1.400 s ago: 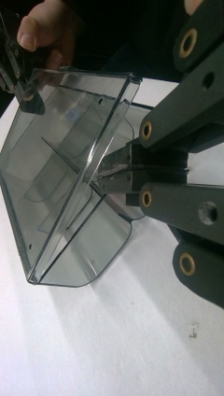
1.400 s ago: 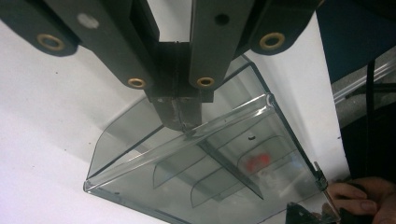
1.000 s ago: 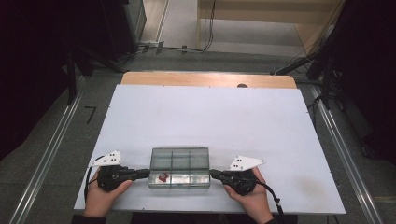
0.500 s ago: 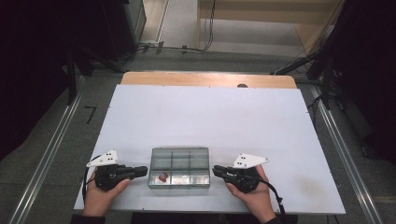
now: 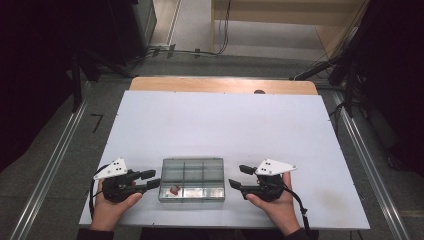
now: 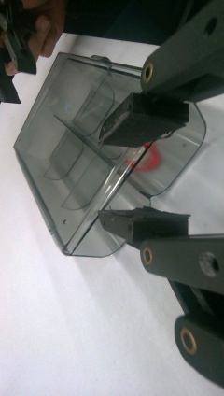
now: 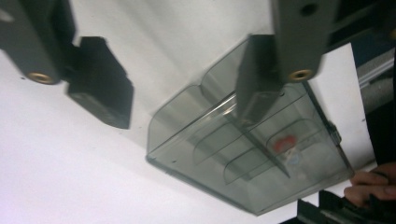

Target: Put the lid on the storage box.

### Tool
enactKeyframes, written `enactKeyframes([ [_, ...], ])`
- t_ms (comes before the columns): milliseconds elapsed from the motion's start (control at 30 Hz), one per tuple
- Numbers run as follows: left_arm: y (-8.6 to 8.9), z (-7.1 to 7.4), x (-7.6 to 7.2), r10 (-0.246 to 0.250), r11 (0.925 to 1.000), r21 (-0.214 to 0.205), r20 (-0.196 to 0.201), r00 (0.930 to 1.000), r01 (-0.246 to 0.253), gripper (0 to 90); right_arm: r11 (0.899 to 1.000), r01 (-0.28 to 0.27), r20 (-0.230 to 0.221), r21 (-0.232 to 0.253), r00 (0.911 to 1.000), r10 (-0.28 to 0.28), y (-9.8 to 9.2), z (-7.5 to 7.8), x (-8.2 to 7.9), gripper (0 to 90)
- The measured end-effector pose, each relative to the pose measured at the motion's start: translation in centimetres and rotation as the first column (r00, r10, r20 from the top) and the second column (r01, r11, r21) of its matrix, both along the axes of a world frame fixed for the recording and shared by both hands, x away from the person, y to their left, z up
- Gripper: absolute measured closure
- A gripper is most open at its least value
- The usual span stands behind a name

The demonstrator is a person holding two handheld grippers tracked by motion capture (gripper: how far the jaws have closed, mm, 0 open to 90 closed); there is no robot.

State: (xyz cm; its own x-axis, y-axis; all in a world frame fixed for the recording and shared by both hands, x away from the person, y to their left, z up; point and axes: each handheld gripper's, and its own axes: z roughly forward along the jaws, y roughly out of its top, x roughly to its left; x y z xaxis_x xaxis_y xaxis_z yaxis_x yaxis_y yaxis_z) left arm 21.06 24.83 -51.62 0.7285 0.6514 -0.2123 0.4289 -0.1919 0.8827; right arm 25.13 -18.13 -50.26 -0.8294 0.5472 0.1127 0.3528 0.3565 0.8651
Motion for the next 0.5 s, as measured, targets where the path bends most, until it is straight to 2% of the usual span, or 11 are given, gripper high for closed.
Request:
enactKeyframes([
  [67, 0.0, 0.2, 0.0, 0.02, 0.9998, 0.0, 0.007, 0.9998, -0.02, 46.2, 1.0, 0.006, 0.001, 0.006, 1.0, -0.006, -0.3, 0.2, 0.1, 24.3],
  [233, -0.1, 0.2, 0.2, 0.046, 0.9989, -0.009, 0.009, 0.9989, -0.046, 34.2, 1.0, 0.018, 0.005, 0.019, 0.9998, -0.018, -1.2, 0.5, 0.1, 16.0],
  [500, -0.2, 0.1, 0.4, 0.051, 0.9983, -0.029, 0.007, 0.9987, -0.05, 26.7, 0.999, 0.023, 0.011, 0.028, 0.9997, -0.024, -2.5, 0.6, 0.1, 10.9],
])
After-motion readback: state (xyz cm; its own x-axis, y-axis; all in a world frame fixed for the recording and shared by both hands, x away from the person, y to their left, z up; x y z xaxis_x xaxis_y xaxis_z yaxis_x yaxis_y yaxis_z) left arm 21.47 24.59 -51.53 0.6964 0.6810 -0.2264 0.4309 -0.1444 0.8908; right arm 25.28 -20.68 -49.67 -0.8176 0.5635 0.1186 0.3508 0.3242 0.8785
